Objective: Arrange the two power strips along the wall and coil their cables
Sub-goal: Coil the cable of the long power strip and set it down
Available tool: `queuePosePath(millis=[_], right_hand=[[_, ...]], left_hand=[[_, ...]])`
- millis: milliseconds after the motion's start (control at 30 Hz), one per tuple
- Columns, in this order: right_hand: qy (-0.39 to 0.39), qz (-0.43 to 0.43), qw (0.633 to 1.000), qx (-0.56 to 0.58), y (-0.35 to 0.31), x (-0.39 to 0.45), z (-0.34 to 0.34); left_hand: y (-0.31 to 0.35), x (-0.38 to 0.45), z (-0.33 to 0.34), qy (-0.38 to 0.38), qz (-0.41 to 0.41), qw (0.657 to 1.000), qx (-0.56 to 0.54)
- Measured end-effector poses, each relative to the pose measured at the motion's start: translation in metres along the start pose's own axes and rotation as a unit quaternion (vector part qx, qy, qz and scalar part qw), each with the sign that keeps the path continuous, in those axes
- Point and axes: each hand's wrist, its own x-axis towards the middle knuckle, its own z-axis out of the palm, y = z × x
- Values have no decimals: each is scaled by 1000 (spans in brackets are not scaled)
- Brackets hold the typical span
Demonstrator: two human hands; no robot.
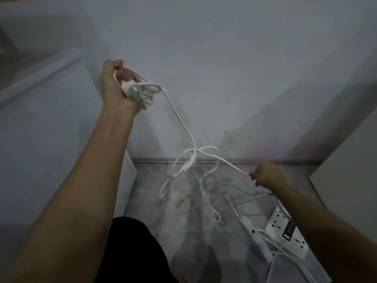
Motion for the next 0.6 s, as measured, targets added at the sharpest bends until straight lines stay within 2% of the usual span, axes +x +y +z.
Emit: queuePosePath(millis=[67,133,200,300,400,467,600], right_hand=[[6,-7,998,-67,1,-3,-4],[-22,-50,992,-111,-14,-5,-16],[-55,-144,987,-38,-44,-7,-29],[-36,-277,955,96,-93,-22,-41],[-51,-322,928,182,-124,-39,-42],[-69,-345,916,194,-132,-43,-41],[7,-356,914,196,-138,-34,-33]], left_hand=[[-10,-2,1,-15,-34,999,32],[-28,-3,4,-28,-84,995,50],[-44,-6,10,-41,-139,987,75],[-60,-15,27,-67,-207,972,93],[-63,-26,46,-98,-234,959,125],[-58,-34,56,-139,-253,944,162],[-44,-48,66,-237,-290,914,157]])
